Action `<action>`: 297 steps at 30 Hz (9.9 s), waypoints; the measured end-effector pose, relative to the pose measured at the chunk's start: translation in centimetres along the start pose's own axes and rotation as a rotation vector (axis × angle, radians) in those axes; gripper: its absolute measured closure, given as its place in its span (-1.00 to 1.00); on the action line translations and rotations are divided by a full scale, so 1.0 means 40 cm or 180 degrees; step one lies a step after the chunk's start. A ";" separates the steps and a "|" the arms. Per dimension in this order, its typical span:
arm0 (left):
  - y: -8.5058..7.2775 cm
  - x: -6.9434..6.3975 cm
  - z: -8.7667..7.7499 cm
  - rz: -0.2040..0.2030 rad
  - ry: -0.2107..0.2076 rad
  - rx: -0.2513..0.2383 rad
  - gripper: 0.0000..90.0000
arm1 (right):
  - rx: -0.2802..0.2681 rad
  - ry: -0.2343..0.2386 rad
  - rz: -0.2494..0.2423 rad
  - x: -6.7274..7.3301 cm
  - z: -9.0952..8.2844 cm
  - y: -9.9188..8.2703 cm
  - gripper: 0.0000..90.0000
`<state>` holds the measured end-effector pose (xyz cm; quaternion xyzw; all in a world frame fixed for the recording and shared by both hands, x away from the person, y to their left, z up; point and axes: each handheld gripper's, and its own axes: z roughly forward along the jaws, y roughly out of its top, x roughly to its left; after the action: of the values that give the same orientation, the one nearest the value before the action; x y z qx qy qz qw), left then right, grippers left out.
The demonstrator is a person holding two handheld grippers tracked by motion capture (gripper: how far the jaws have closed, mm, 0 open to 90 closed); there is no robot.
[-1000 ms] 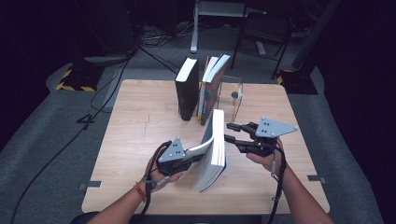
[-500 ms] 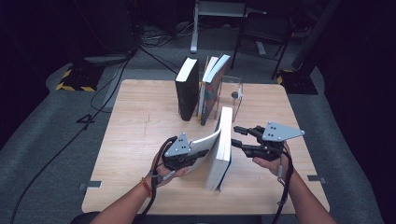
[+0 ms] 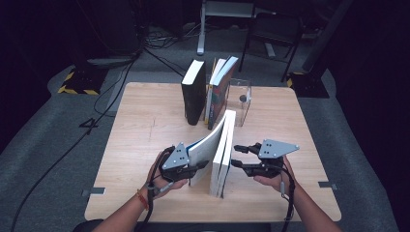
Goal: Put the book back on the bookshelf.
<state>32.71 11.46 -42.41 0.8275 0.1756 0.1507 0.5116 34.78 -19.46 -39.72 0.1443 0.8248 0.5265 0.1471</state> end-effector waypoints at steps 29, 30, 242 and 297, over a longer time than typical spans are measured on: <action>-0.026 -0.092 0.033 -0.0187 0.0018 0.0187 -0.50 | 0.0379 0.0072 0.0102 0.041 0.123 -0.118 0.04; -0.020 -0.090 0.031 -0.0197 0.0057 0.0156 -0.49 | 0.0380 0.0065 0.0095 0.042 0.128 -0.118 0.04; -0.293 0.167 -0.117 -0.0723 0.0524 0.1165 -0.68 | 0.0316 -0.1444 0.0751 -0.228 -0.078 0.234 0.36; -0.288 0.160 -0.110 -0.0638 0.0428 0.1174 -0.67 | 0.0120 -0.2584 0.1230 -0.483 0.186 0.321 0.36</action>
<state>34.95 22.58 -50.44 0.8736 0.3153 0.1192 0.3511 56.45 -15.71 -29.28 0.4932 0.6677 0.4299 0.3551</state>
